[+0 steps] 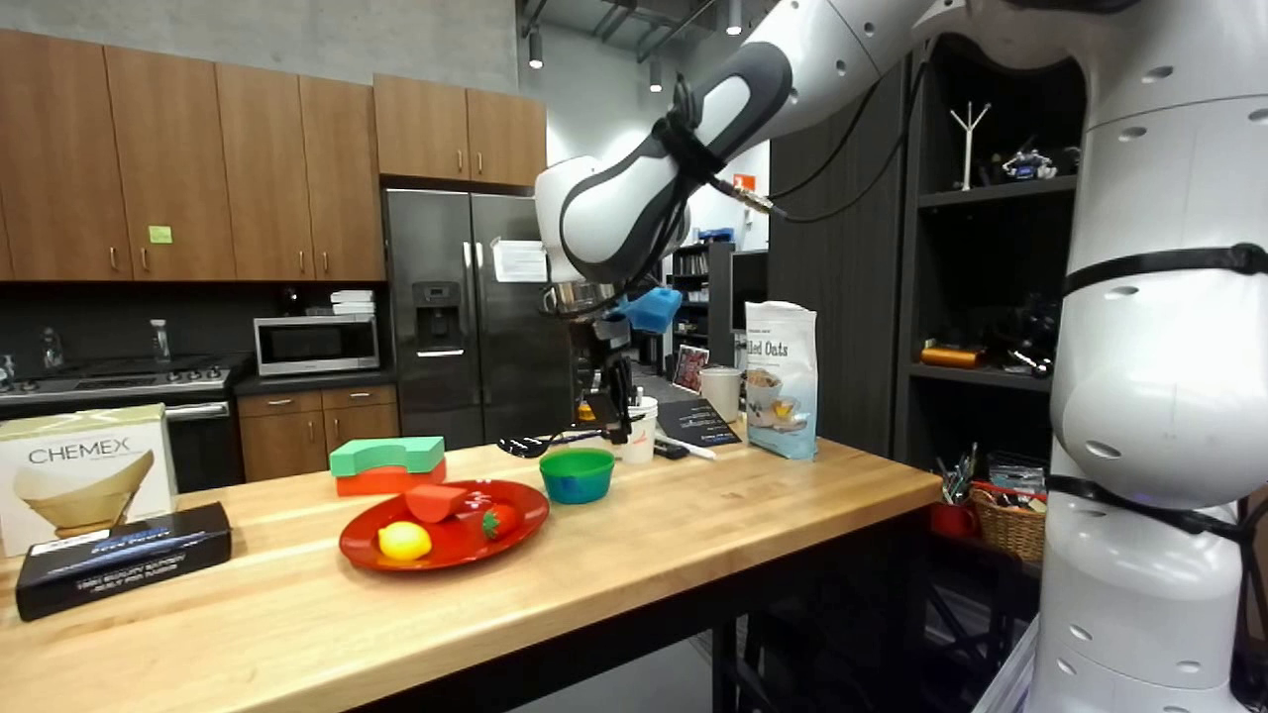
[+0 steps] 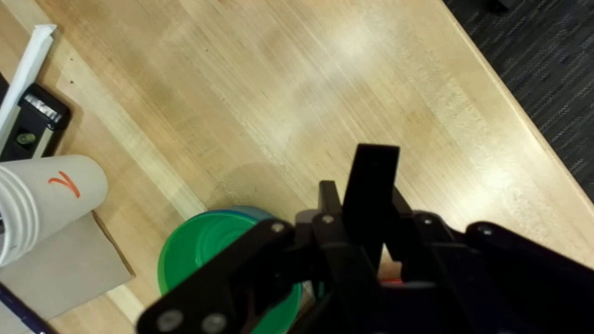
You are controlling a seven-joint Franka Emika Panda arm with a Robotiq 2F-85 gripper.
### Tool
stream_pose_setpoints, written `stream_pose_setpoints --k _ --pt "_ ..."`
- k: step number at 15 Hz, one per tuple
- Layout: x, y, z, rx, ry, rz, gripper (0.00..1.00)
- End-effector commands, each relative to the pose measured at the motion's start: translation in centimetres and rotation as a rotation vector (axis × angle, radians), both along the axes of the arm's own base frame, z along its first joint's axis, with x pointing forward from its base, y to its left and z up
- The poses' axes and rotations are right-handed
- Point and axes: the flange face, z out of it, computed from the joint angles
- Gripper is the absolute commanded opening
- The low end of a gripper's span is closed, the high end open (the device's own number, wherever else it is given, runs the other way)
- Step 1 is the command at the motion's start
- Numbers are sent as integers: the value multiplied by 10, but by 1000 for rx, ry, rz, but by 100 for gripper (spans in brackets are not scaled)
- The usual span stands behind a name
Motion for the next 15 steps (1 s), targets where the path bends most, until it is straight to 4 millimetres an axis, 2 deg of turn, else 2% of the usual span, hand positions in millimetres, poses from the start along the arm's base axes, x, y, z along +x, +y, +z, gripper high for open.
stream_pose_setpoints --k 1,9,15 --pt "-1 12 -1 -80 -6 66 6" --pt "1 23 -8 -222 -40 155 6" --pt "6 25 1 -316 -169 139 6"
